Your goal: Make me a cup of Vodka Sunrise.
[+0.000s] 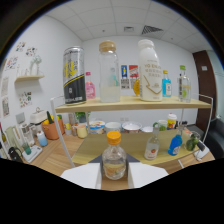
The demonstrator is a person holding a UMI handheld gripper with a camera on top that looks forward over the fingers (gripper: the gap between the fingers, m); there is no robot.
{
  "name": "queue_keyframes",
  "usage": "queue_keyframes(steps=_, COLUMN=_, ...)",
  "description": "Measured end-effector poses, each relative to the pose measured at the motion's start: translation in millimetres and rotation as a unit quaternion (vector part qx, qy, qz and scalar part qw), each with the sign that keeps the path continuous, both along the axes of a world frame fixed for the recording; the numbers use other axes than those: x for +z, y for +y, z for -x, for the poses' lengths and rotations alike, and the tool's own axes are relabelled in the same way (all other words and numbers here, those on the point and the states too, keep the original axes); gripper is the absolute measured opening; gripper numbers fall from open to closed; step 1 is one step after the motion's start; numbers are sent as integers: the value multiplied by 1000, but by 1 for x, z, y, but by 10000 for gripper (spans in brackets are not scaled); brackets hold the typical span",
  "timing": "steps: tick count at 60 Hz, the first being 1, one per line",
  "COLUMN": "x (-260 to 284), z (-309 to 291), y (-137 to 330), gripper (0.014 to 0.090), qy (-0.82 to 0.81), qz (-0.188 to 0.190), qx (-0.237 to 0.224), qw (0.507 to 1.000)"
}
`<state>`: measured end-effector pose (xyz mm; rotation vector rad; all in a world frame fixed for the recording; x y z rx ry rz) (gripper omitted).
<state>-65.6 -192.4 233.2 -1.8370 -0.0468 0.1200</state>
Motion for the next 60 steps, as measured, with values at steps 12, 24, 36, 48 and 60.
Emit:
queue_keyframes(steps=12, x=-50, z=4, y=-49, gripper=350, qy=5, qz=28, qx=9, qw=1000)
queue_keyframes(steps=24, x=-111, z=5, y=-42, gripper=350, qy=1, qz=62, qx=-2, qw=998)
queue_keyframes(steps=36, x=-160, z=3, y=-17, gripper=350, qy=-8, qz=99, qx=-15, qw=995)
queue_keyframes(steps=48, x=-194, z=6, y=-7, gripper=349, qy=-21, qz=133, qx=-10, qw=991)
queue_keyframes(steps=60, x=-217, z=10, y=-8, gripper=352, qy=-21, qz=168, qx=-6, qw=985)
